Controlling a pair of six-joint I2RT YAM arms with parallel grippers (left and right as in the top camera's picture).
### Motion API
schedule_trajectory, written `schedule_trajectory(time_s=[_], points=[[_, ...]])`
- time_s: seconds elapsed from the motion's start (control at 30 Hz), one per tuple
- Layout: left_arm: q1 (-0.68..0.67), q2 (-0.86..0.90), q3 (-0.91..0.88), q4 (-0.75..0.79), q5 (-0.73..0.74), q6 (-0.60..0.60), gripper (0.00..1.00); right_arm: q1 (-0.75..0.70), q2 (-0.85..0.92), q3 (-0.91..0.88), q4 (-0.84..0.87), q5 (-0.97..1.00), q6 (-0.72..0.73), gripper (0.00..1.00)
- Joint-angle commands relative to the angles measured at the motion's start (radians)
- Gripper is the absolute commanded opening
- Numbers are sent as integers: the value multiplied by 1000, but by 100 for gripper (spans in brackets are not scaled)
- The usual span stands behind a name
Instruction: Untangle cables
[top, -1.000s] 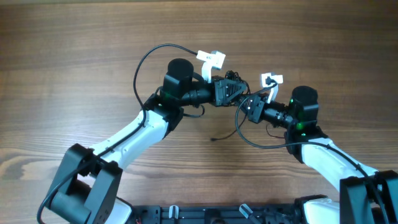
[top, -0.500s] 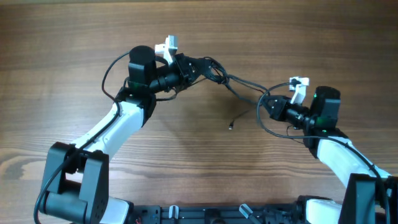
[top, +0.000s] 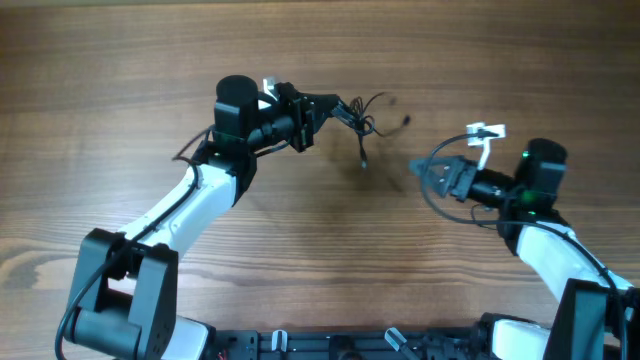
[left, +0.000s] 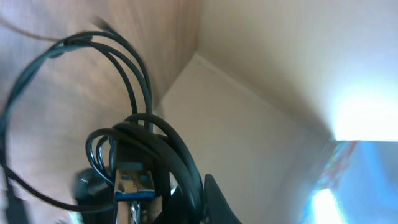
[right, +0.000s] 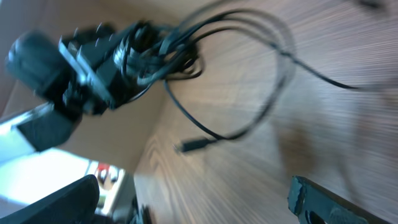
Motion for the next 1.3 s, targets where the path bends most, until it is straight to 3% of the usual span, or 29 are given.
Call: schedule_trajectory(time_s=[0.0,0.1,0.17,0.2,0.3,0.37,0.4,0.5,0.57,0.67,0.83,0.9,0.93,1.03,1.07,1.1,1.2,1.27], points=[[-33,-20,21,3,-10,-380,4,129,-13,-10,5,84,-172,100],[-49,-20,21,2,-21,-380,4,245,-13,-10,34,388,-203,100],[-60,-20,21,3,-21,-380,4,311,-13,-10,123,485,-204,95],[-64,-20,21,3,-19,-380,4,346,-10,-10,179,542,-204,90],[-67,-21,21,3,14,-380,4,401,-6,-10,192,779,-200,59],[-61,-21,21,18,27,-380,4,406,-6,-10,192,569,-200,25],[-52,-21,21,18,34,-380,4,406,-6,-10,192,373,-196,5],[7,-20,21,6,36,-355,4,376,-8,-10,192,-31,-85,4],[57,-20,21,2,41,-271,4,311,-8,-10,192,-183,-43,4],[153,-20,21,-19,62,-240,4,158,-8,-10,192,-198,-47,4],[285,-20,21,-63,62,-240,4,-73,-8,-10,117,55,-43,4],[293,-20,21,-120,58,-239,4,-89,-8,-10,2,211,-43,4],[293,-20,21,-158,42,-206,4,-89,-8,-10,-67,274,-42,9],[293,-20,21,-219,-14,-87,4,-89,-8,-10,-149,292,-43,13],[293,-20,21,-242,-37,-55,4,-88,-8,-10,-149,279,-29,48],[291,-20,21,-252,-39,-3,4,-87,-8,-10,-144,262,26,100],[291,-20,21,-240,8,232,4,-87,-8,-10,-95,161,63,100],[290,-20,21,-228,92,561,4,-71,-8,-10,-15,87,126,99]])
